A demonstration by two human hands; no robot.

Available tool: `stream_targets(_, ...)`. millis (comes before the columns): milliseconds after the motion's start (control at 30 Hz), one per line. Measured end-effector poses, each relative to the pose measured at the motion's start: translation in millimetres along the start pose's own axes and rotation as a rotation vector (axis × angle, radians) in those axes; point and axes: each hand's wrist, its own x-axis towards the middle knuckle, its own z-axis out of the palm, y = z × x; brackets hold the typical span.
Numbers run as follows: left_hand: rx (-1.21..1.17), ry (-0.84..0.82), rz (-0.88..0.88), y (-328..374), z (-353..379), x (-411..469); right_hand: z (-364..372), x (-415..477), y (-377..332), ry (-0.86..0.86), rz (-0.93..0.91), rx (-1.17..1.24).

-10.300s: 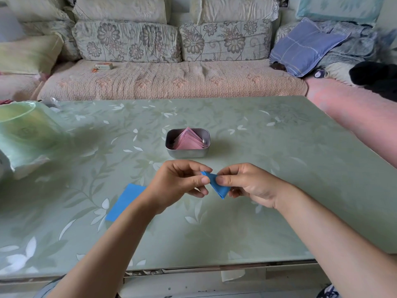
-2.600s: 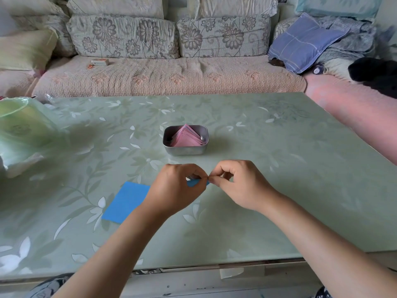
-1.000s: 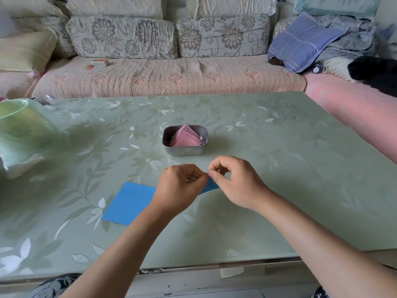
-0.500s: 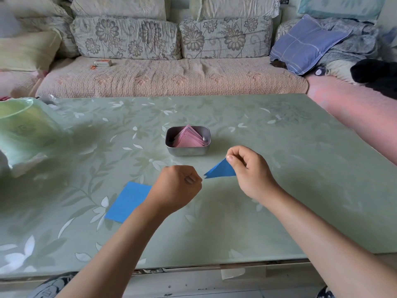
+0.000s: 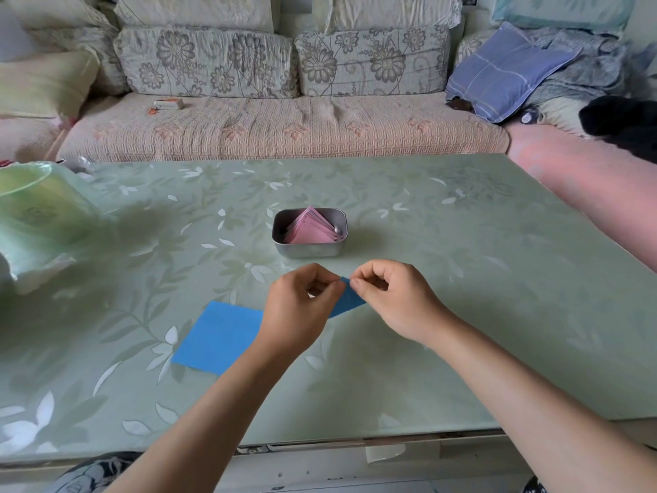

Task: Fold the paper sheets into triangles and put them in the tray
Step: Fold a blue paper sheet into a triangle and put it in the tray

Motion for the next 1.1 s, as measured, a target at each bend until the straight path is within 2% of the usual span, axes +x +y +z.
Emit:
stream_targets(333,0.077,0.004,0.190,0,0,-1,-1,-4,-7,0.003,-0.025,-0.068)
stream_targets(500,0.077,0.135,0.191,0,-13,7,-4,-2,-3,0.034,-0.010,-0.052)
stream_targets(633,0.091,0.162,0.170,0,-21,12,-5,1,-1,0.025,0.017,-0.085)
stream_targets(800,0.091,0.175,0.165,-3,-28,20,-6,6,-3,0.038,0.091,-0.284)
stream_targets(967,0.110,0.030,0.203,-7,-36,26,2,12,-24,0.057,-0.083,-0.218)
stream_targets(1100,0.129,0.002,0.259,-6,-42,28,15,18,-32,0.106,-0.174,-0.212)
